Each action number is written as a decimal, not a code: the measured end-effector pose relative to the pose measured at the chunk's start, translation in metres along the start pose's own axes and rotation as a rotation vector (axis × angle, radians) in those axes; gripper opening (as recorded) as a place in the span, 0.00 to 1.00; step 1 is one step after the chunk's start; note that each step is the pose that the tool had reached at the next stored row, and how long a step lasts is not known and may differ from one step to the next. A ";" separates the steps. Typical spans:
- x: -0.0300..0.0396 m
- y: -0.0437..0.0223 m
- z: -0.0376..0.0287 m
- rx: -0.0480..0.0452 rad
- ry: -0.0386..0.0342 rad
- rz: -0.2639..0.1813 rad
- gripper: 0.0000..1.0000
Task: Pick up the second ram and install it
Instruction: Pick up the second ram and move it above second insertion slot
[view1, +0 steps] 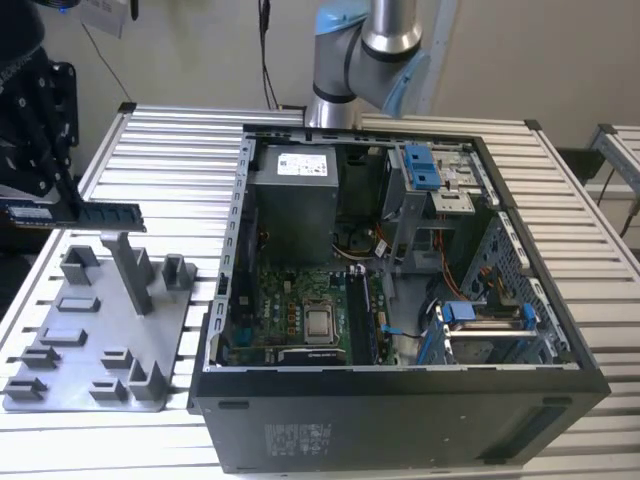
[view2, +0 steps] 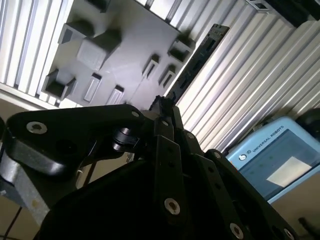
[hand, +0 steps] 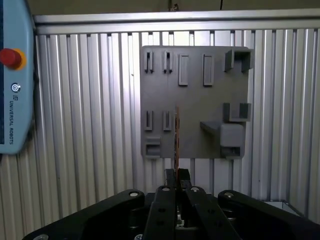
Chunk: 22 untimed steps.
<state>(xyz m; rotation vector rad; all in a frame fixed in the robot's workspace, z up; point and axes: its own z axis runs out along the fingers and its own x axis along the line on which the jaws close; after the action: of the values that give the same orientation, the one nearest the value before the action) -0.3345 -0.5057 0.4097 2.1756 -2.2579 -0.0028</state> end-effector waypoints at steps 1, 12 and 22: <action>-0.0001 -0.0035 0.0000 -0.0003 0.0000 0.000 0.14; -0.0018 -0.0476 -0.0003 -0.0036 0.0001 0.000 0.14; -0.0035 -0.0927 -0.0005 -0.0077 0.0003 0.000 0.14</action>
<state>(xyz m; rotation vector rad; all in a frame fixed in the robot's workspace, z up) -0.2417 -0.5057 0.4097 2.1717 -2.2540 -0.0111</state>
